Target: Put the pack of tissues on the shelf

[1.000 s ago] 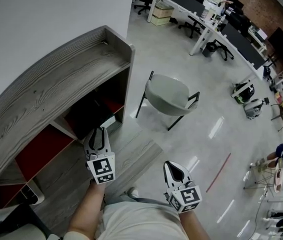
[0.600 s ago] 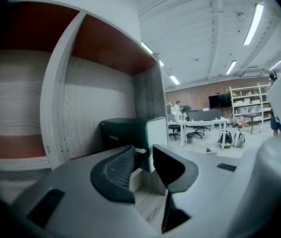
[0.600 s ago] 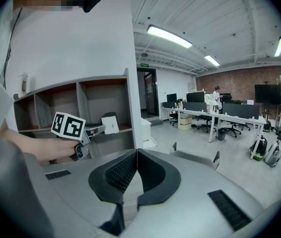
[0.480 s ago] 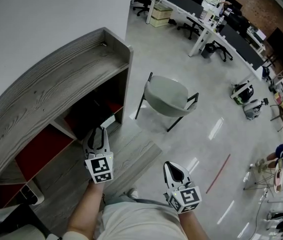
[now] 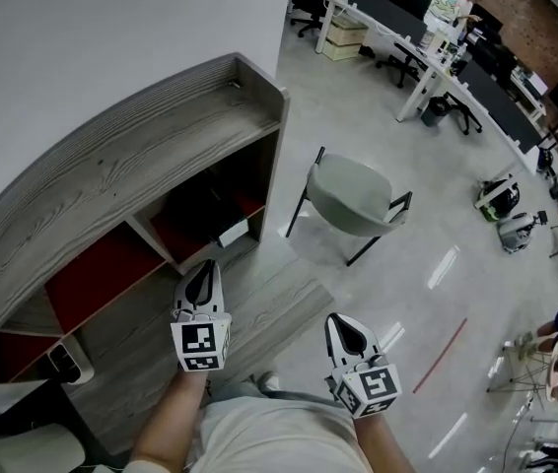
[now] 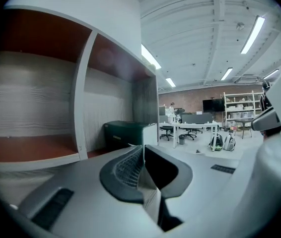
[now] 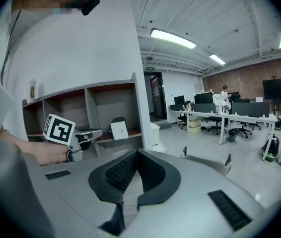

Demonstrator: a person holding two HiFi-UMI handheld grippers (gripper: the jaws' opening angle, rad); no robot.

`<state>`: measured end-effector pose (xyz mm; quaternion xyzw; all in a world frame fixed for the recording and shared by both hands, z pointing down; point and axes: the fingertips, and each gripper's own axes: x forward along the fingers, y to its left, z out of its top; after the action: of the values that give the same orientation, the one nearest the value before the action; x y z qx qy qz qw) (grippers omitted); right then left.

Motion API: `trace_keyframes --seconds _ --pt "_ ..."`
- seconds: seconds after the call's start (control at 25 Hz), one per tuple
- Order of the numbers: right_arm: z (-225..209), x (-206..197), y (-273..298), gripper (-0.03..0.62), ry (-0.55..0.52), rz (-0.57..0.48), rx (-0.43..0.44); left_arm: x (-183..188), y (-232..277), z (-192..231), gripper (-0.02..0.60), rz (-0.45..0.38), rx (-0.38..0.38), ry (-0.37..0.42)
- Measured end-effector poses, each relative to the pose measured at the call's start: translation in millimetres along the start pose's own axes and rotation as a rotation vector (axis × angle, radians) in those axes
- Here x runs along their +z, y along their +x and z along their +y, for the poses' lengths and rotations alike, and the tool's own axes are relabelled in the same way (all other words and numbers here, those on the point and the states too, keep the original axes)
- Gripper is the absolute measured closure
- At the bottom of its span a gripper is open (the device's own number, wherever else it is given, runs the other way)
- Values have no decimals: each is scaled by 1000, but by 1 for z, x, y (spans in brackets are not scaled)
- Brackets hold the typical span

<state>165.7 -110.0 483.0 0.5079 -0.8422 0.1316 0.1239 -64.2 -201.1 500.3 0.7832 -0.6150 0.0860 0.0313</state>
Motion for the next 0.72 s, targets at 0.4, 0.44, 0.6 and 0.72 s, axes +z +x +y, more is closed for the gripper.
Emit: trace_keyframes --seconds 0.4,0.44,0.6,0.72 --pt "35 17 16 566 -14 -40 131 15 -57 -11 566 9 -129 -30" --pt "39 19 17 566 -15 -42 144 16 -63 -12 566 11 -139 -33" --pt "53 21 21 566 -22 -48 191 20 -87 -20 566 2 -206 -63" --pt "63 23 25 566 -25 -53 222 21 -105 -24 566 -1 -236 -45"
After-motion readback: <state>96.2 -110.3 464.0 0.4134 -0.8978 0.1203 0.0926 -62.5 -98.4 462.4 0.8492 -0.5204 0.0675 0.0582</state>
